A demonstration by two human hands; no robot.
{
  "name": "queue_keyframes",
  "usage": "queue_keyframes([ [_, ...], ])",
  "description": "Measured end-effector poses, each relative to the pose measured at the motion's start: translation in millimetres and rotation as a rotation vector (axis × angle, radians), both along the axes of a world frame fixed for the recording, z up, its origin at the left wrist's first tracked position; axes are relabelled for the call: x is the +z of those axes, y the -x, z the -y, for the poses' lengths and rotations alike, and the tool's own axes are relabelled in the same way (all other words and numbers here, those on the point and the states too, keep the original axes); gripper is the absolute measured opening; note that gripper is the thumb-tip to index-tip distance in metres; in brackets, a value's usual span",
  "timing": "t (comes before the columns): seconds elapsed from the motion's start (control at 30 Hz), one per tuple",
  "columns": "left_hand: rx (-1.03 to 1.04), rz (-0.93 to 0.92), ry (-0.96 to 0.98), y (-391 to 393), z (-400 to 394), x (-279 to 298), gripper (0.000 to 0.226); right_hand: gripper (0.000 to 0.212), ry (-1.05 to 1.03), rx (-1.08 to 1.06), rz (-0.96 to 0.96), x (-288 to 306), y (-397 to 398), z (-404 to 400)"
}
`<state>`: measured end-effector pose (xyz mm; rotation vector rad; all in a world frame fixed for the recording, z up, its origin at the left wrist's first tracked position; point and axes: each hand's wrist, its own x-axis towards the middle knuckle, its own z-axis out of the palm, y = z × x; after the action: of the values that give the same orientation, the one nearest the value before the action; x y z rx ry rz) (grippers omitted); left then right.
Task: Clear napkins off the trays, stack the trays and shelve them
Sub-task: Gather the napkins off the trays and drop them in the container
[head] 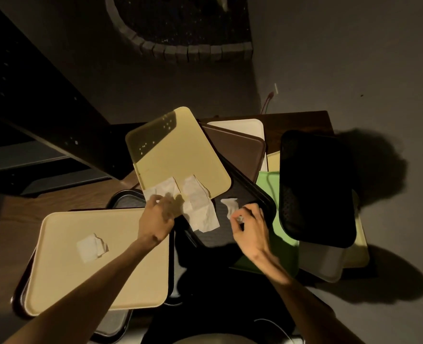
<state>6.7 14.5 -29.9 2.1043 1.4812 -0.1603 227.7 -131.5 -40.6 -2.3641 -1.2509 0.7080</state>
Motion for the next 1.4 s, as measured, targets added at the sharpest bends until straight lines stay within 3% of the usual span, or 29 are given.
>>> queue_keyframes([
  [0.17,0.222,0.063,0.031,-9,-6,-8,0.047,0.011,0.06,0.189,-0.104,-7,28,-6],
  [0.33,0.249,0.007,0.122,-4,-5,-18,0.05,0.019,0.135,0.329,0.061,-15,45,-21],
  [0.5,0.229,-0.063,0.094,3,-8,-24,0.047,0.063,0.18,0.305,0.141,-22,50,-28],
  [0.63,0.193,-0.149,-0.015,5,-11,-20,0.021,0.039,0.179,0.306,0.185,-18,48,-34],
  [0.77,0.241,-0.063,-0.047,23,-11,-9,0.022,0.027,0.177,0.258,0.176,-15,49,-34],
  [0.93,0.428,-0.011,-0.168,80,6,4,0.026,0.02,-0.032,0.209,0.126,-1,71,-34],
  [1.13,0.52,-0.137,-0.149,164,34,0,0.033,0.017,-0.221,0.312,0.011,14,132,-44],
  [1.4,0.412,-0.18,0.005,206,31,-28,0.032,0.015,-0.218,0.401,-0.123,13,212,-40],
])
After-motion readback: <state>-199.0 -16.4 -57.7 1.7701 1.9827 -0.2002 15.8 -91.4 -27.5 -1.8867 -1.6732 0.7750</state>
